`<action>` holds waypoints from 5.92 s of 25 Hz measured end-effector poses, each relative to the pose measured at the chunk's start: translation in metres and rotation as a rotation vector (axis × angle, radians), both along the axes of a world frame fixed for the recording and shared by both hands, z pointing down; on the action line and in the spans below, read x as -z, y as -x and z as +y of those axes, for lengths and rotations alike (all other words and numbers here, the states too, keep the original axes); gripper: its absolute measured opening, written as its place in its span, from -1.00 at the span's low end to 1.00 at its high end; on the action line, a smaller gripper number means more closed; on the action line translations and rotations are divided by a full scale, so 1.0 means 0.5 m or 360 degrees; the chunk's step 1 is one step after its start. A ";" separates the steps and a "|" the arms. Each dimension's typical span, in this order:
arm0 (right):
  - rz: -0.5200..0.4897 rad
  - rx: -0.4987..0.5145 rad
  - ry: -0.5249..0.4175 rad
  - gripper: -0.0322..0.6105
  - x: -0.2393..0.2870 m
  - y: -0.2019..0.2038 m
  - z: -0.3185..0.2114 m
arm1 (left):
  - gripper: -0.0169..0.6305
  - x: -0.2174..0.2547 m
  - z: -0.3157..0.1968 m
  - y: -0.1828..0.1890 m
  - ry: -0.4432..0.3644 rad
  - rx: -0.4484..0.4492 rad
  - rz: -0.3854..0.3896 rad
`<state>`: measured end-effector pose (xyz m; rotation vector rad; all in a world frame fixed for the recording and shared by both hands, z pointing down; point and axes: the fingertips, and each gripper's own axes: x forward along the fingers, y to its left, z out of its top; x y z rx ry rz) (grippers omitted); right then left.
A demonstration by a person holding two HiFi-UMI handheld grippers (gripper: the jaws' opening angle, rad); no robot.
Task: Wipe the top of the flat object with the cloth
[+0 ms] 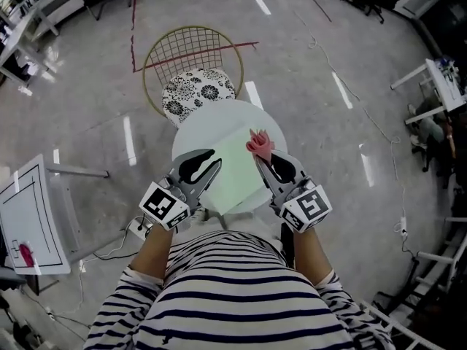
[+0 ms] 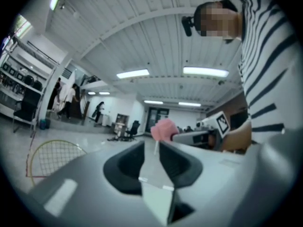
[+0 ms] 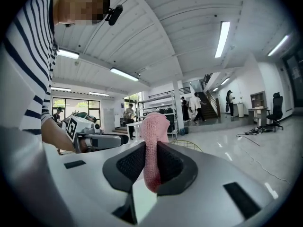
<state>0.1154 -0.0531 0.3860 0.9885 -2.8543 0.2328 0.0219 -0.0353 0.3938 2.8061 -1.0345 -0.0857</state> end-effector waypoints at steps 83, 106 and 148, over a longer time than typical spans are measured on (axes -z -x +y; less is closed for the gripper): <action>0.0993 -0.0309 0.0945 -0.75 -0.603 0.109 -0.137 | 0.66 -0.565 0.062 0.088 0.0593 -0.0630 -0.1035; 0.0940 -0.0158 0.1010 -0.75 -0.603 0.246 -0.002 | 0.65 -0.534 0.084 0.114 0.0551 -0.0650 -0.1026; 0.0672 -0.0535 0.1073 -0.75 -0.543 -0.028 -0.084 | 0.00 -0.489 0.053 0.089 0.0488 -0.0596 -0.0940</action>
